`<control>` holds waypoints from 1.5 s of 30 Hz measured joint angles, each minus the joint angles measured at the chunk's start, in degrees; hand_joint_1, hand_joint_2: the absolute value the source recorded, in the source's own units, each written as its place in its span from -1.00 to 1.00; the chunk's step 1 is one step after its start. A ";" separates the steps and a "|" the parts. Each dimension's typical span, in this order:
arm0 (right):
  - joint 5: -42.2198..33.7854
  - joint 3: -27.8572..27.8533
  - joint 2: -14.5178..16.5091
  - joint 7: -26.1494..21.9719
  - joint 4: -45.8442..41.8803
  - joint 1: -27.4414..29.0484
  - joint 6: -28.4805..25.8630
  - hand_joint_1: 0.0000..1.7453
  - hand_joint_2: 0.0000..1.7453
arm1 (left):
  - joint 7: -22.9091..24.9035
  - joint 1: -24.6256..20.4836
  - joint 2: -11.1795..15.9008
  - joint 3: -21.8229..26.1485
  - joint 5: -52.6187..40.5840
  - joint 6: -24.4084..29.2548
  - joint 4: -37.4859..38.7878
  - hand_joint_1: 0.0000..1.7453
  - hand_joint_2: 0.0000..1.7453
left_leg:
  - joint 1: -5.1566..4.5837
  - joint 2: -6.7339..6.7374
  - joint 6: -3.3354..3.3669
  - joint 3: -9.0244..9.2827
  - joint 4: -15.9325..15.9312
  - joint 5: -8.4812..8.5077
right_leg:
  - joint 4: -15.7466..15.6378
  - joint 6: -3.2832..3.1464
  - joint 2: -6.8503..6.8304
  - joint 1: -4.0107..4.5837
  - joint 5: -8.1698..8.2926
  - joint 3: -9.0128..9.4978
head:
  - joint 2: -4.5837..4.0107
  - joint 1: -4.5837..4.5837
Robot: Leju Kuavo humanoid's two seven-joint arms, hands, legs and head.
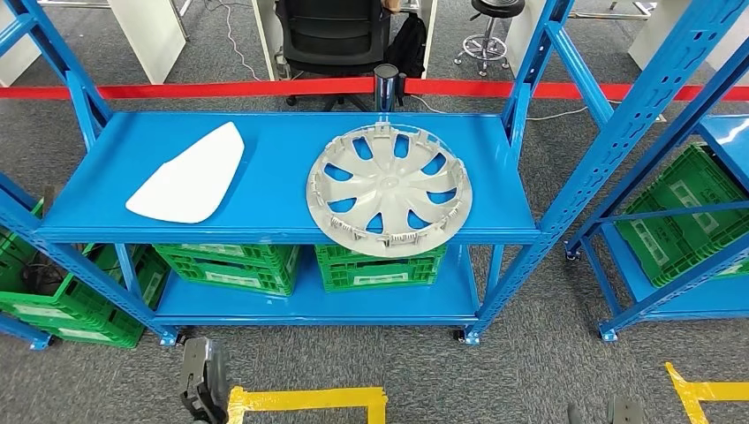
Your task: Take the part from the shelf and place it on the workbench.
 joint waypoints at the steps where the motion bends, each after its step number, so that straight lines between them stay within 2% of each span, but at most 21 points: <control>1: 1.30 -0.24 -0.04 0.36 -1.55 0.09 -0.15 -1.00 1.00 | -0.13 0.02 0.11 0.38 -0.65 0.17 -0.66 -1.00 -1.00 | 0.00 0.00 0.00 0.00 0.00 0.00 | 0.00 0.00 0.00 0.00 0.00 0.00 | 0.00 0.00; 10: 14.22 -1.43 -0.60 4.68 -14.06 0.38 -1.97 -1.00 1.00 | -0.61 1.25 0.95 3.96 -5.90 2.02 -7.39 -1.00 -1.00 | 0.00 0.00 0.00 0.03 0.00 0.00 | 0.00 0.00 0.00 -0.01 0.00 -0.01 | 0.00 0.04; 21: 28.84 -2.57 -1.37 10.31 -26.89 0.03 -1.61 -1.00 1.00 | 0.92 3.22 1.75 8.38 -12.31 4.52 -19.54 -1.00 -1.00 | -0.01 0.00 0.01 0.01 0.01 0.01 | 0.00 0.00 -0.02 -0.02 0.00 0.00 | 0.00 0.02; 45: 60.11 -1.59 -1.94 23.22 -46.17 -6.56 11.21 -1.00 1.00 | 10.26 5.48 2.44 15.60 -31.64 9.46 -48.19 -1.00 -1.00 | -0.01 -0.02 0.02 -0.05 0.01 0.03 | 0.00 0.00 -0.04 -0.03 0.01 -0.01 | 0.00 0.01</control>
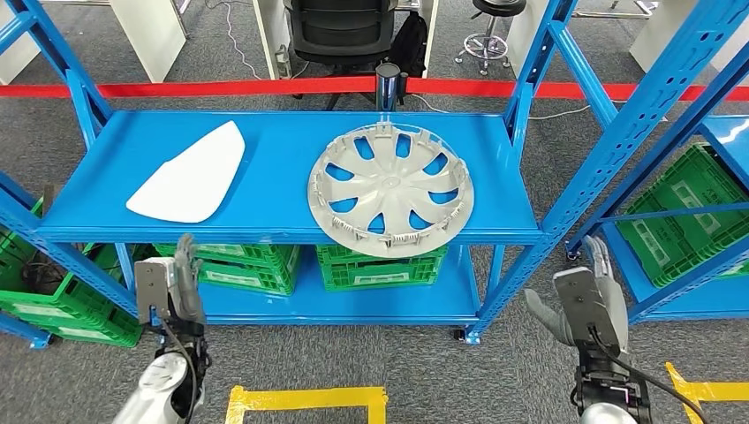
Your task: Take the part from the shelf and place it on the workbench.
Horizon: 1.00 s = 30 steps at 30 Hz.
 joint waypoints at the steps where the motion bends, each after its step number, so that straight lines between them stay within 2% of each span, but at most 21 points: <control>1: 0.86 0.14 -0.10 0.43 -0.55 -0.39 0.87 -1.00 1.00 | 0.49 0.01 0.00 0.12 -0.90 0.09 -0.99 -1.00 -1.00 | 0.00 0.00 0.00 0.00 0.00 0.00 | 0.00 0.00 0.00 0.00 0.00 0.00 | 0.00 0.00; 10: 3.61 3.24 -1.67 3.09 -5.22 -3.88 11.61 -1.00 1.00 | 5.80 -0.14 -0.04 0.34 -11.16 0.63 -10.83 -1.00 -1.00 | -0.01 -0.01 0.00 -0.01 0.01 0.00 | -0.01 0.00 -0.01 0.00 0.01 -0.02 | 0.00 -0.01; 16: 3.79 4.51 -2.88 5.15 -6.96 -4.20 16.16 -1.00 1.00 | 8.46 -0.10 -0.09 0.17 -17.21 1.92 -16.88 -1.00 -1.00 | -0.01 -0.01 0.00 -0.05 0.01 0.00 | -0.01 0.01 -0.01 0.00 0.01 -0.04 | 0.00 0.00; 22: 3.28 5.90 -4.30 8.84 -7.15 -5.61 22.02 -1.00 1.00 | 13.47 -1.08 -0.10 -0.28 -28.33 3.49 -19.16 -1.00 -1.00 | -0.02 -0.01 0.01 -0.05 0.01 0.01 | -0.02 0.01 -0.01 -0.02 0.02 -0.04 | 0.00 0.01; 30: 0.99 10.04 -5.03 9.39 -6.22 -9.37 26.10 -1.00 1.00 | 13.91 -4.26 -0.19 -1.37 -31.80 3.75 -20.89 -1.00 -1.00 | -0.02 -0.01 0.03 -0.07 0.01 0.03 | -0.02 0.04 -0.01 -0.01 0.04 -0.06 | 0.00 0.05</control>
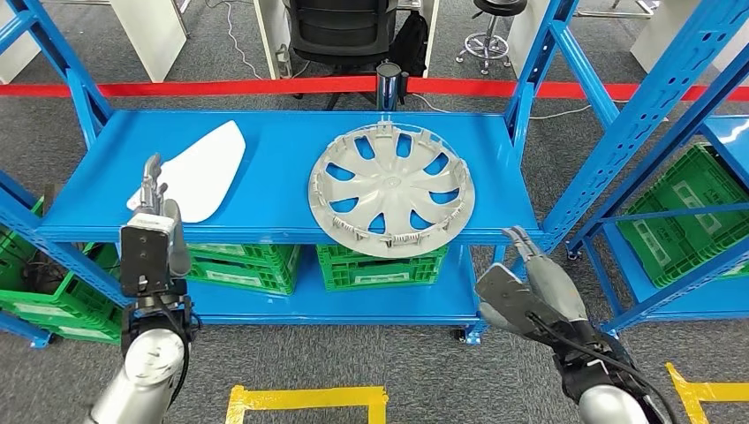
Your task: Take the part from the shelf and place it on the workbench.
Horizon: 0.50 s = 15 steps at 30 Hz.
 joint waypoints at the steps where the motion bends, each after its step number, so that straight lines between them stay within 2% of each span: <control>1: -0.22 0.52 -0.01 0.03 0.21 -0.40 0.21 -1.00 1.00 | 0.00 -0.36 -0.01 -0.13 0.01 -0.09 -0.26 -1.00 -1.00 | 0.00 0.00 0.00 0.00 0.00 0.00 | 0.00 0.00 0.00 0.00 0.00 0.00 | 0.00 -0.01; 6: -0.60 2.42 -0.21 0.18 1.23 -1.63 0.47 -1.00 1.00 | -0.29 -1.22 -0.13 -0.51 1.64 -0.78 -1.27 -1.00 -1.00 | 0.00 0.00 0.00 -0.02 0.00 0.00 | 0.00 0.00 0.00 0.00 0.00 -0.01 | 0.00 0.01; 15: -0.78 4.19 -0.67 0.07 2.65 -2.59 0.26 -1.00 1.00 | -4.26 -1.61 -0.21 -0.71 10.07 -3.21 -2.12 -1.00 -1.00 | 0.00 0.00 0.00 -0.05 0.00 0.00 | -0.02 0.00 0.00 -0.01 0.00 -0.01 | 0.00 0.00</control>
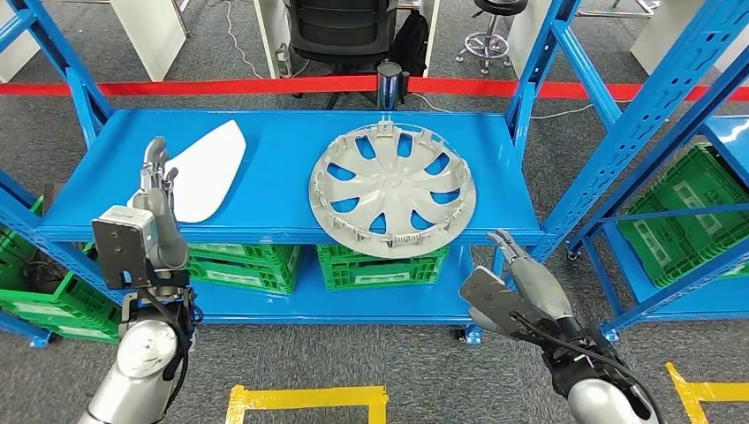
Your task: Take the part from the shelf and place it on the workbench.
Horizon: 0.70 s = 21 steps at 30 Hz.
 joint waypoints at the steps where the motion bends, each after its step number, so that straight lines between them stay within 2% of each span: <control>1: 0.01 0.15 -0.03 -0.10 0.14 -0.04 -0.03 -1.00 1.00 | -0.18 0.00 0.00 -0.01 0.44 -0.14 -0.08 -1.00 -1.00 | 0.00 0.00 0.00 0.00 0.00 0.00 | -0.01 0.00 0.00 0.00 0.00 0.00 | 0.00 -0.01; 8: 1.86 0.58 -0.01 -2.83 0.62 -0.05 -3.61 -1.00 1.00 | -1.23 0.01 0.00 0.06 3.08 -1.00 -0.50 -1.00 -1.00 | -0.24 -0.02 0.24 -0.49 0.40 0.09 | -0.30 0.64 -0.03 -0.28 0.42 -0.27 | 0.00 -0.15; 11: 2.31 0.17 0.01 -3.39 0.57 -0.03 -4.74 -1.00 1.00 | -1.32 -0.01 -0.01 0.15 3.43 -1.01 -0.97 -1.00 -1.00 | 0.05 0.03 1.03 -0.02 -0.27 0.67 | -0.08 1.16 -0.03 -0.30 0.23 -0.77 | 0.00 -0.17; 12: 2.45 -0.01 0.01 -3.53 0.56 -0.04 -4.99 -1.00 1.00 | -1.37 -0.02 -0.02 0.15 3.46 -1.02 -1.13 -1.00 -1.00 | 0.21 0.07 1.36 0.24 -0.61 0.95 | 1.17 1.33 -0.04 -0.29 -0.52 -1.56 | 0.00 -0.01; 13: 2.65 -0.18 0.01 -3.73 0.55 0.00 -5.35 -1.00 1.00 | -1.41 -0.01 -0.04 0.16 3.48 -1.02 -1.24 -1.00 -1.00 | 0.35 0.10 1.63 0.47 -0.86 1.18 | 3.69 1.45 -0.06 -0.33 -1.72 -2.95 | 0.00 0.25; 15: 3.18 -0.53 0.01 -4.27 0.55 0.24 -6.22 -1.00 1.00 | -1.50 0.09 -0.05 0.17 3.58 -1.02 -1.30 -1.00 -1.00 | 0.29 0.07 1.82 0.34 -0.86 1.31 | 11.41 1.62 -0.08 -0.46 -4.43 -6.93 | 0.00 0.73; 16: 3.46 -0.71 0.01 -4.55 0.54 0.42 -6.62 -1.00 1.00 | -1.55 0.18 -0.05 0.19 3.69 -1.01 -1.30 -1.00 -1.00 | 0.26 0.02 1.81 0.32 -0.83 1.26 | 14.71 1.67 -0.08 -0.53 -4.97 -8.81 | 0.00 0.86; 17: 3.67 -0.90 0.02 -4.77 0.52 0.54 -6.89 -1.00 1.00 | -1.62 0.29 -0.04 0.19 3.83 -1.01 -1.30 -1.00 -1.00 | 0.22 -0.06 1.77 0.39 -0.79 1.16 | 16.15 1.66 -0.08 -0.55 -4.43 -9.94 | 0.00 0.95; 18: 3.85 -1.16 0.02 -4.93 0.45 0.60 -7.07 -1.00 1.00 | -1.73 0.40 -0.05 0.20 4.03 -1.01 -1.32 -1.00 -1.00 | 0.19 -0.17 1.71 0.55 -0.75 0.98 | 15.25 1.53 -0.08 -0.56 -2.75 -10.05 | 0.00 1.08; 20: 3.99 -1.81 0.03 -5.11 0.15 0.59 -7.14 -1.00 1.00 | -1.96 0.63 -0.06 0.22 4.41 -1.02 -1.45 -1.00 -1.00 | 0.13 -0.37 1.48 0.98 -0.72 0.45 | 8.45 0.83 -0.07 -0.46 2.06 -7.85 | 0.00 1.37; 21: 4.04 -2.12 0.04 -5.17 -0.04 0.56 -7.14 -1.00 1.00 | -2.07 0.65 -0.06 0.25 4.60 -1.03 -1.57 -1.00 -1.00 | 0.06 -0.46 1.30 1.07 -0.68 0.21 | 5.17 0.37 -0.06 -0.27 3.60 -6.33 | 0.00 1.39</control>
